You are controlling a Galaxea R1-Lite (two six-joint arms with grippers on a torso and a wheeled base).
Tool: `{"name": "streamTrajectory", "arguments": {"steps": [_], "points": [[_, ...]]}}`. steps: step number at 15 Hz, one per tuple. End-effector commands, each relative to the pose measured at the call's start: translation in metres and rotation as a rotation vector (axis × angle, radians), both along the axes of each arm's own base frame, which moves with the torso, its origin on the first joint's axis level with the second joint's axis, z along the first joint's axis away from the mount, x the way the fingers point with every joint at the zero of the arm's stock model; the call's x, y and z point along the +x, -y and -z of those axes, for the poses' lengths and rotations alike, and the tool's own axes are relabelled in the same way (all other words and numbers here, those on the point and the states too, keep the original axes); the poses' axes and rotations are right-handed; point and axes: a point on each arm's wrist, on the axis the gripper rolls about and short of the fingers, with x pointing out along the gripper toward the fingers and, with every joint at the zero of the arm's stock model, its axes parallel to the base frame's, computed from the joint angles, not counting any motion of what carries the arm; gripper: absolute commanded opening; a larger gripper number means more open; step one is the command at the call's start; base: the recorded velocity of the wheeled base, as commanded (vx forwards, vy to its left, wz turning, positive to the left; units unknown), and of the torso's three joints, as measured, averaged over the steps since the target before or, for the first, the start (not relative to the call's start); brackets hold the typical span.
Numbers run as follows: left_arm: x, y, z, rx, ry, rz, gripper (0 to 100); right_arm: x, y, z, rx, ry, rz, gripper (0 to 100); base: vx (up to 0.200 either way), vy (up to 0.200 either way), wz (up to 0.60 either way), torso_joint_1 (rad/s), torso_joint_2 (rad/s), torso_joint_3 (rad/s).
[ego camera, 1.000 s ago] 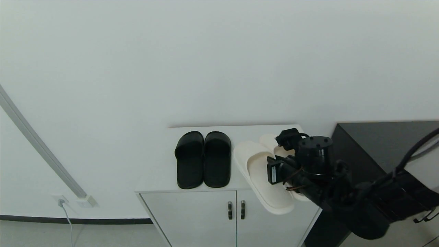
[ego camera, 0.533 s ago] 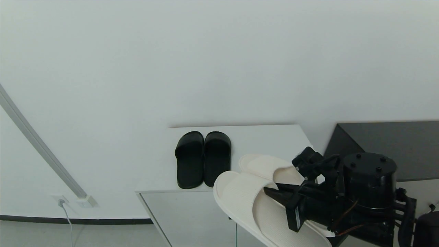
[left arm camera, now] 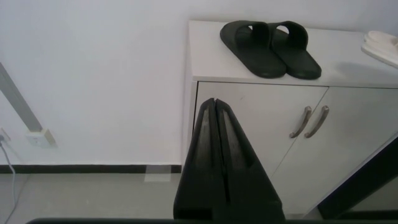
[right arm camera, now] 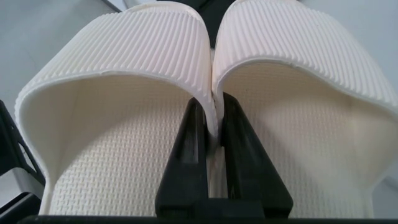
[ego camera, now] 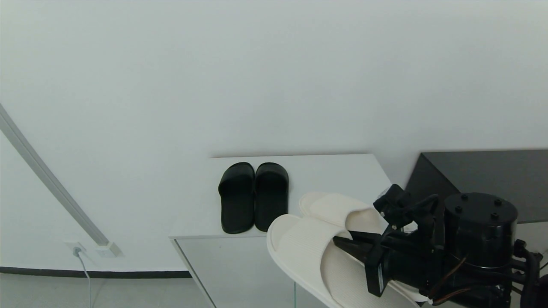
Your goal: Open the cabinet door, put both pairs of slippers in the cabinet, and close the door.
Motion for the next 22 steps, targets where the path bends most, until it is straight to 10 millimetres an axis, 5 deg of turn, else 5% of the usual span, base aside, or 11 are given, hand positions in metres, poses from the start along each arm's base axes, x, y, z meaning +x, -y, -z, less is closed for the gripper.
{"name": "streamTrajectory", "arguments": {"steps": [1, 22], "points": [[0.0, 0.0, -0.0001, -0.001, 0.001, 0.001, 0, -0.0012, 0.0007, 0.0013, -0.005, -0.003, -0.002, 0, -0.2, 0.0, 0.0, 0.017, 0.0, -0.002], [0.0, 0.0, -0.0001, 0.0, 0.001, 0.0, 0, -0.0077, 0.0028, 0.0103, -0.03, -0.025, -0.02, 0, -0.019, 0.0, 0.0, -0.001, 0.0, 0.0]]}}
